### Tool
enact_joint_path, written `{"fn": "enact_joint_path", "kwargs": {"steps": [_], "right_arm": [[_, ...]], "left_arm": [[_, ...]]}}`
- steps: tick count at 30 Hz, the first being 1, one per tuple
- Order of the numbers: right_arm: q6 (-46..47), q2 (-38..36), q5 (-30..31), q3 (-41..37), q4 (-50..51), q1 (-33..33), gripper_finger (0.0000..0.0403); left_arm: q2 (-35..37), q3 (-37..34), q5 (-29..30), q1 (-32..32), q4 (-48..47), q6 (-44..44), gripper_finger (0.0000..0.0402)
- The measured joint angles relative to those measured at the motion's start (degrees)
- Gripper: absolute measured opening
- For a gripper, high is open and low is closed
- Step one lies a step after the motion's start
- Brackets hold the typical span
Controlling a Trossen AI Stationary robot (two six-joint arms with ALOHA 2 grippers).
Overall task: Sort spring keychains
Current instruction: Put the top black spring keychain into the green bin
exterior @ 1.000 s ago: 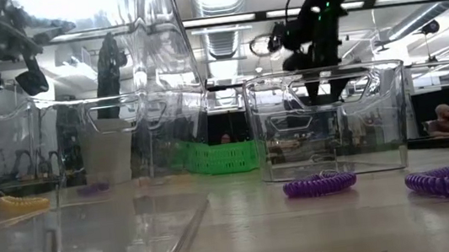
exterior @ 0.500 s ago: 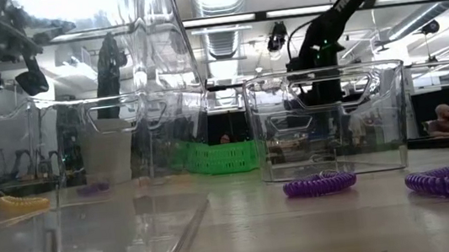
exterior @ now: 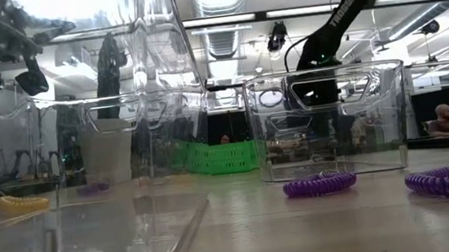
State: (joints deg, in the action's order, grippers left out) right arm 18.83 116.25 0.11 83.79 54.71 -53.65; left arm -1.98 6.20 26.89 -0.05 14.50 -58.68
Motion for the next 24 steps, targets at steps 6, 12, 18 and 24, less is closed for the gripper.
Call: {"fn": "enact_joint_path", "kwargs": {"steps": [6,12,18,24], "right_arm": [[0.02,0.11,-0.02,-0.29,-2.62,-0.24,0.0200],[0.00,0.13,-0.10,-0.79,-2.68,-0.83,0.0182],[-0.44,0.13,-1.61,-1.24,-2.91,-0.56,0.0178],[-0.41,0.13,-1.75,-2.70,-2.85,-0.13,0.0179]], "left_arm": [[0.00,0.00,0.00,0.00,0.01,-0.09,0.0000],[0.00,0.00,0.00,0.02,0.02,-0.13,0.0000],[0.00,0.00,0.23,0.02,0.02,-0.09,0.0000],[0.00,0.00,1.20,0.04,0.02,-0.06,0.0000]]}}
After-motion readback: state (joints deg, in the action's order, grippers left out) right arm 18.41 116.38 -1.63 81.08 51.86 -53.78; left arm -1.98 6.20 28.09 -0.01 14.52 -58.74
